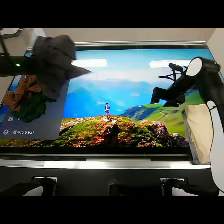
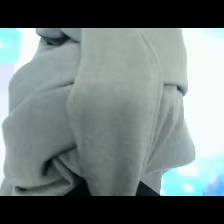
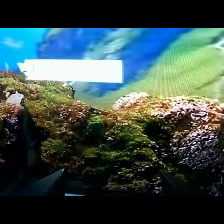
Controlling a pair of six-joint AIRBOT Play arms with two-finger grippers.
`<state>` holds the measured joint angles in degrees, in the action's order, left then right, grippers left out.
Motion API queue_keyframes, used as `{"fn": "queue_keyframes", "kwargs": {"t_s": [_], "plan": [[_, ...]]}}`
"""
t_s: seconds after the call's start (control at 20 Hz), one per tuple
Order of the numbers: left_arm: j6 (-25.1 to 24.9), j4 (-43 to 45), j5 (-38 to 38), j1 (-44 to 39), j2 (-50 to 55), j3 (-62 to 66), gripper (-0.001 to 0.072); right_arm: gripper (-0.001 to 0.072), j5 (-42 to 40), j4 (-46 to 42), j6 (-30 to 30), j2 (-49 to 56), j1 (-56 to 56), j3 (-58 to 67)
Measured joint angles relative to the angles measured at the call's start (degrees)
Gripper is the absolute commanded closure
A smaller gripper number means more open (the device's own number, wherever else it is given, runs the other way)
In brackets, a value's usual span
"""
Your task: Fold the shirts.
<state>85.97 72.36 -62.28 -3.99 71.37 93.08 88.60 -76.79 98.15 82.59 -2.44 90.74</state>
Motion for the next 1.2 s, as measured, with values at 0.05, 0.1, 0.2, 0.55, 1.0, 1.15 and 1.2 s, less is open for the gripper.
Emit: {"fn": "queue_keyframes", "kwargs": {"t_s": [0.05, 0.1, 0.2, 0.55, 1.0, 1.15, 1.2], "plan": [[-0.1, 0.5, 0.1, -3.2, -0.1, -0.8, 0.067, 0.005, 0.0, -0.1, 0.0, -1.0, 0.0, 0.0], [-0.3, 0.8, 0.2, -6.0, 0.0, -1.9, 0.0671, 0.005, 0.2, -0.2, 0.0, -2.0, 0.0, 0.0], [-0.5, 1.2, 0.4, -11.6, 0.8, -4.9, 0.067, 0.005, 1.0, -0.2, 0.0, -3.5, 0.0, 0.0], [-0.7, 1.6, 1.4, -27.1, 8.8, -16.4, 0.0056, 0.005, 2.5, -0.4, 1.1, -5.0, 0.0, 0.0], [-0.7, 1.6, -0.6, -22.7, 10.3, -14.9, 0.0021, 0.0048, 1.2, -0.1, 2.0, -3.1, 0.0, 0.0], [-0.7, 1.6, -3.7, -15.8, 10.0, -15.4, 0.0022, 0.0048, 1.2, 1.8, 1.5, -1.4, 0.0, -1.3], [-0.7, 1.7, -4.8, -13.7, 9.9, -16.2, 0.0022, 0.0048, 1.1, 2.7, 1.2, -1.1, 0.0, -2.3]]}}
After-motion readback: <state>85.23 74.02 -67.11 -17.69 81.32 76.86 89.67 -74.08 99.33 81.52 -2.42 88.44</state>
